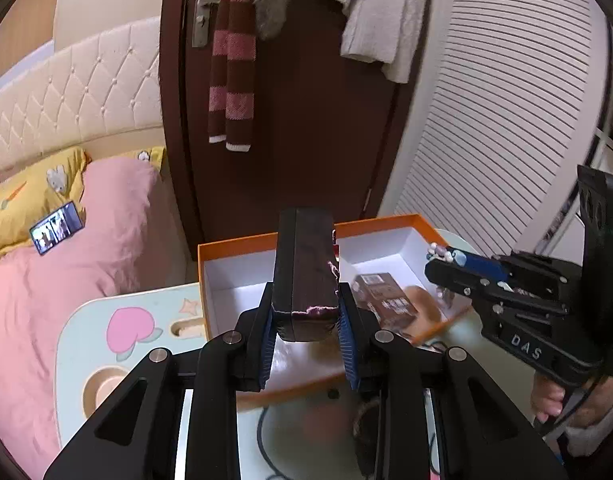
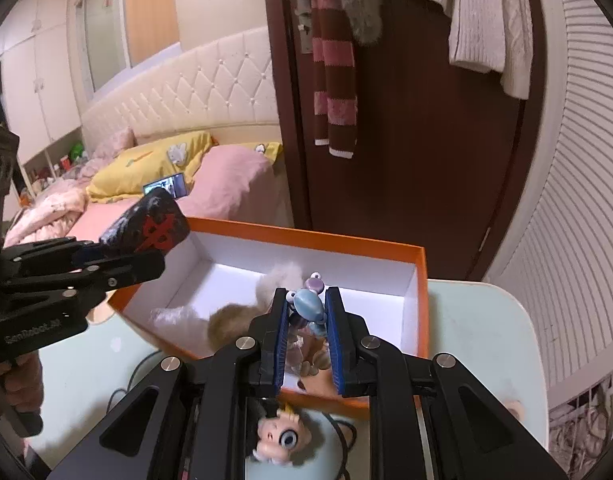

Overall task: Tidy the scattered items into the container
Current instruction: 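Carry the pouch and bead bracelet into the orange box and release both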

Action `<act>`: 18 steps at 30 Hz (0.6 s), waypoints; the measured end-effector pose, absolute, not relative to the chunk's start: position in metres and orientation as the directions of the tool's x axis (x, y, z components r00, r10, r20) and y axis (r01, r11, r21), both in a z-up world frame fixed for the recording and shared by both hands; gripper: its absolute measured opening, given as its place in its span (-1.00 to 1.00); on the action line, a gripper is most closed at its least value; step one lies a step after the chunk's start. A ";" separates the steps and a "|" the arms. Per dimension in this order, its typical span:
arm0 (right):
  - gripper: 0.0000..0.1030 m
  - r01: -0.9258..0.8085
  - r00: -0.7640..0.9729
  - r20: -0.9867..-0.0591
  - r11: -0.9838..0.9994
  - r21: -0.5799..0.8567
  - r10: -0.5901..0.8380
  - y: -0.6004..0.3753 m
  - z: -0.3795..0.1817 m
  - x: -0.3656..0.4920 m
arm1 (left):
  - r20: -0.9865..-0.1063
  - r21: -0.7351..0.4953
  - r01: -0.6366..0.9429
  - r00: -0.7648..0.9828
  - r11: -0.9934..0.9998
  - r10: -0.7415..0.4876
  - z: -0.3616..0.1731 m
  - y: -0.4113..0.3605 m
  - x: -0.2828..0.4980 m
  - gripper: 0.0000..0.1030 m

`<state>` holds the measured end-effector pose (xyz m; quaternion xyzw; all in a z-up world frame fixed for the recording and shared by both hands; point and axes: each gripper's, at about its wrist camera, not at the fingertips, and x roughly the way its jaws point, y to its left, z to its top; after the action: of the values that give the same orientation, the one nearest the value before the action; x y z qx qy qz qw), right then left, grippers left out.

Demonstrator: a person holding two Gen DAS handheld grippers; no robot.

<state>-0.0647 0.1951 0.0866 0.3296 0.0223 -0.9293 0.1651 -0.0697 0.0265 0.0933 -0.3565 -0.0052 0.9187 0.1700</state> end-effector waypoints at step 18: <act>-0.67 0.297 -0.708 -0.656 -0.953 0.059 -0.261 0.198 0.071 -0.094 | -0.715 -0.152 -0.274 -0.633 -0.950 0.297 0.063 0.027 -0.100 -0.44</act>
<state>-0.0945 0.1980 0.0708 0.3511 0.0254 -0.9237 0.1512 -0.0997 0.0266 0.0634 -0.3984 -0.0143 0.9034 0.1578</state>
